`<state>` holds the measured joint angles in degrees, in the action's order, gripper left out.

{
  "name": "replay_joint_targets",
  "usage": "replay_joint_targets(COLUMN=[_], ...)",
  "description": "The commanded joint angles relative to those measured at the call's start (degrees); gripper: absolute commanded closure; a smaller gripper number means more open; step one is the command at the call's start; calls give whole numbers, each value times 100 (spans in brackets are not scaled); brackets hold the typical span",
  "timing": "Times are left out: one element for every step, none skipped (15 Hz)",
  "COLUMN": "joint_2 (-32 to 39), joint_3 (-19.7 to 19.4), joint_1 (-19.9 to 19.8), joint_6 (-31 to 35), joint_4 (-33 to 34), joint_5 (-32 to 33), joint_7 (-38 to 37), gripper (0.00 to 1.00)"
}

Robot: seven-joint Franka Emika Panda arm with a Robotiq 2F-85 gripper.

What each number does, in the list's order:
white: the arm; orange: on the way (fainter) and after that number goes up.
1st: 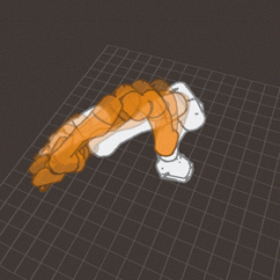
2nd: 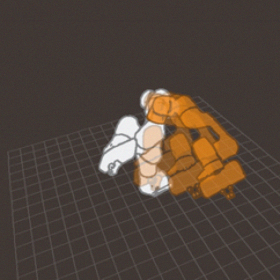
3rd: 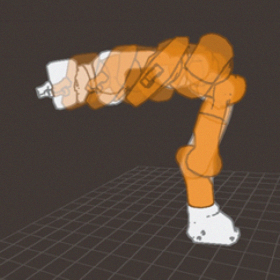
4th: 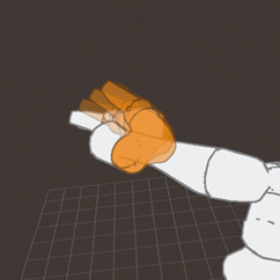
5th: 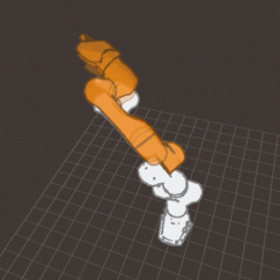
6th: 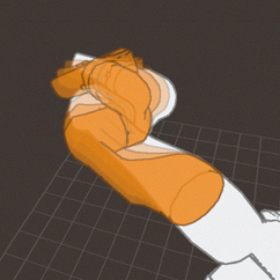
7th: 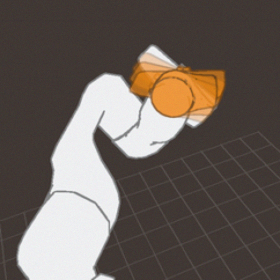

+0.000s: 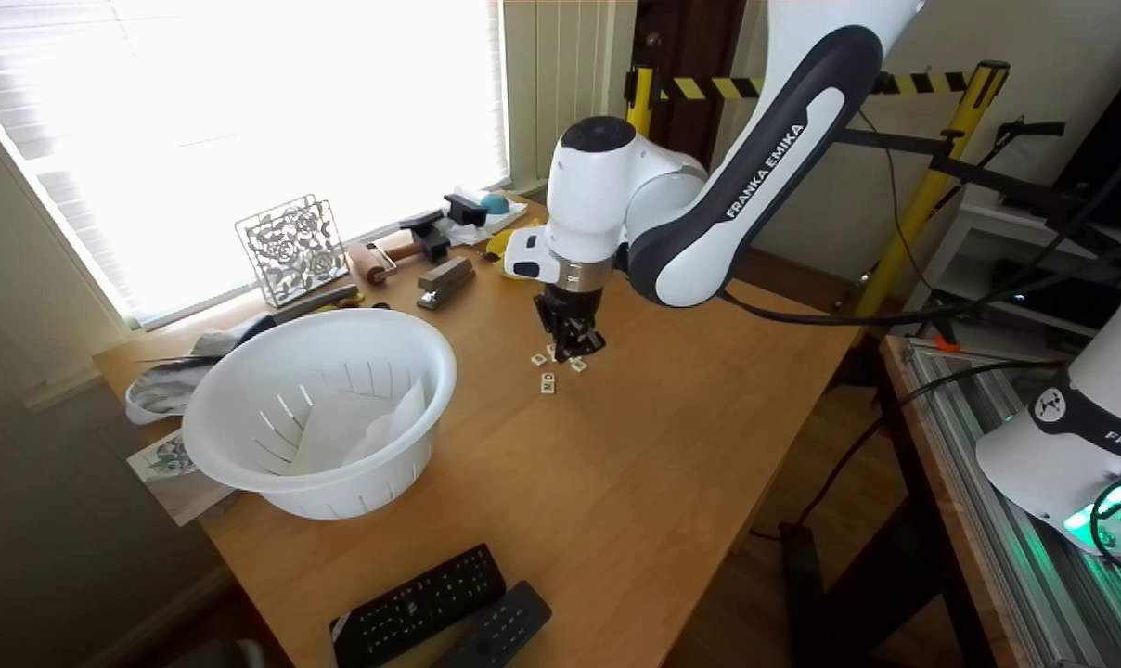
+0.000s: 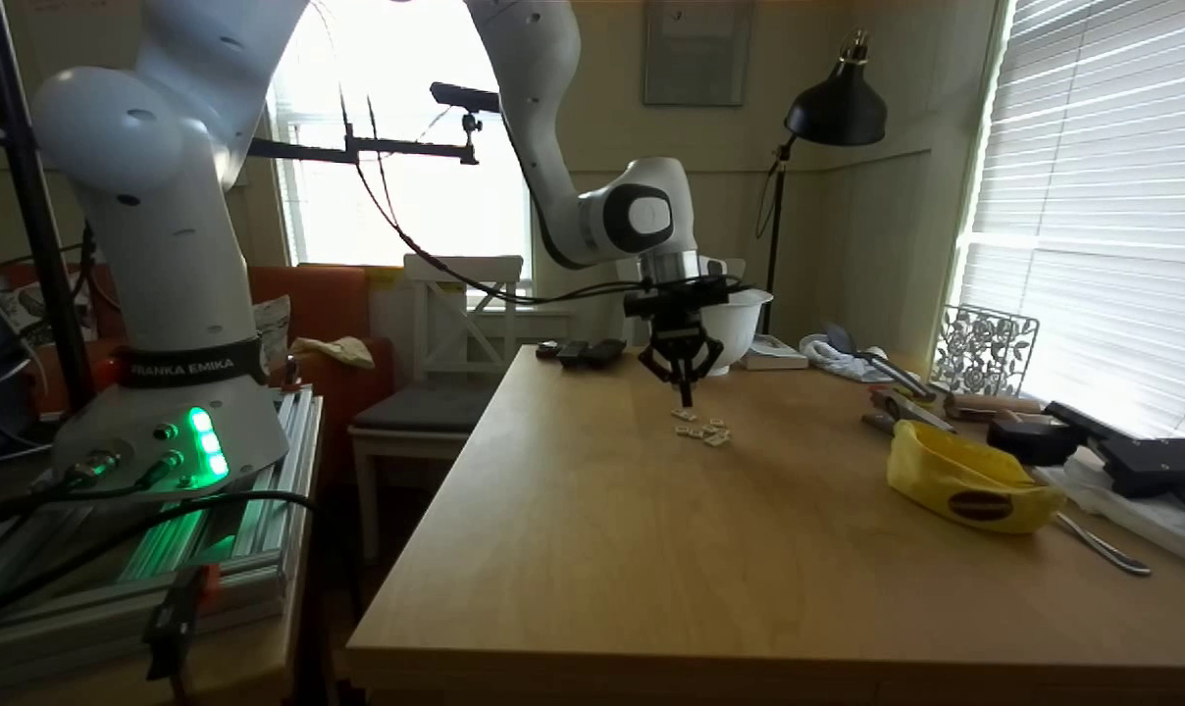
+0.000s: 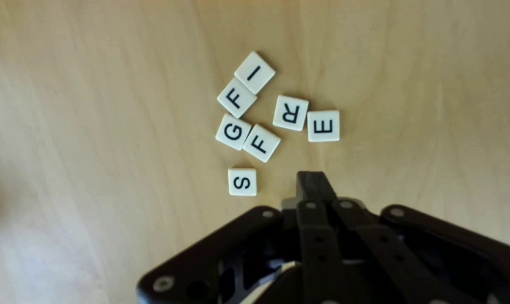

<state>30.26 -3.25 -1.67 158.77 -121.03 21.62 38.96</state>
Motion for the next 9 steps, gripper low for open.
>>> replay_joint_targets(joint_2=[-277, -291, -307, -288, -269, -251, -247, -234, -232], joint_3=[34, 73, 113, 158, 209, 288, 385, 413, 460], joint_1=[-83, -137, -194, -263, -340, -449, -561, -620, -693], joint_6=[0, -21, -47, -53, -23, -18, 40, 74, 106], joint_4=[-297, -318, -345, -360, -382, -402, -440, -468, -500], joint_5=[-77, -149, -219, -314, -401, -571, -767, -923, -1083], joint_7=[-572, -711, -846, -975, -1081, -1170, -1235, -1352, -1431], gripper=[100, 100, 100, 100, 100, 100, 100, 100, 100])
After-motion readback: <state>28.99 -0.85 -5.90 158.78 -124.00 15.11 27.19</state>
